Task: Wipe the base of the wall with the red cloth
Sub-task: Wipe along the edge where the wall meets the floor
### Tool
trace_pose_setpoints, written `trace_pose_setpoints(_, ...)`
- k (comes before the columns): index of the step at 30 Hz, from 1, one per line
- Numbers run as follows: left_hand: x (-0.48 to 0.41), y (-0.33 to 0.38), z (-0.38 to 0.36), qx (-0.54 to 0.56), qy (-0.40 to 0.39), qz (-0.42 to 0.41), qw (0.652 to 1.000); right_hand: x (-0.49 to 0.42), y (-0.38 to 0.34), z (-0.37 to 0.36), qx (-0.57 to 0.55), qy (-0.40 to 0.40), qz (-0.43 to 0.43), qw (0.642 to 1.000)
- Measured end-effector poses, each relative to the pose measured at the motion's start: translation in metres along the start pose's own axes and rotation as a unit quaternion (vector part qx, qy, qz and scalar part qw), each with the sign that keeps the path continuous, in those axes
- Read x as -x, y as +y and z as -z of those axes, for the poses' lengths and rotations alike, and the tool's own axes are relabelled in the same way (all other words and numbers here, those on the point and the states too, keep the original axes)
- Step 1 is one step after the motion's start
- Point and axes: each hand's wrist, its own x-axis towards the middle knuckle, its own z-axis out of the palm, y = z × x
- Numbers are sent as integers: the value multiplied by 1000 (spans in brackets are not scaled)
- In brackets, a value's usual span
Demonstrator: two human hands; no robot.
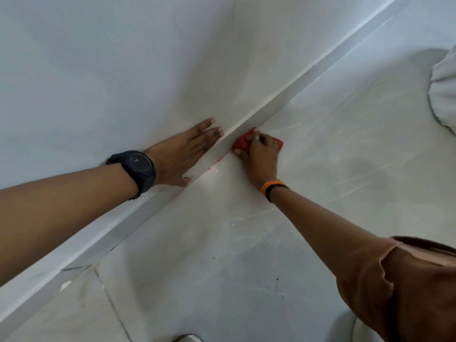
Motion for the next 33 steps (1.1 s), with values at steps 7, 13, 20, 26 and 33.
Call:
trace_pose_setpoints(7,1,-2,2,-19,-5,-3,1000,-28,19,24,90,40,24,995)
trace_pose_setpoints(13,0,-3,2,-28,-6,-5,1000,-19,5,-3,42,46,-27,998)
trace_pose_setpoints(20,0,-3,6,-33,-10,-3,999,24,0,-19,119,40,177,976)
trace_pose_setpoints(26,2,-3,6,-44,-10,-7,999,-10,10,-3,-55,118,-70,989)
trace_pose_setpoints(33,-3,-3,7,-90,-14,-29,995,90,-58,-64,-4,30,52,998)
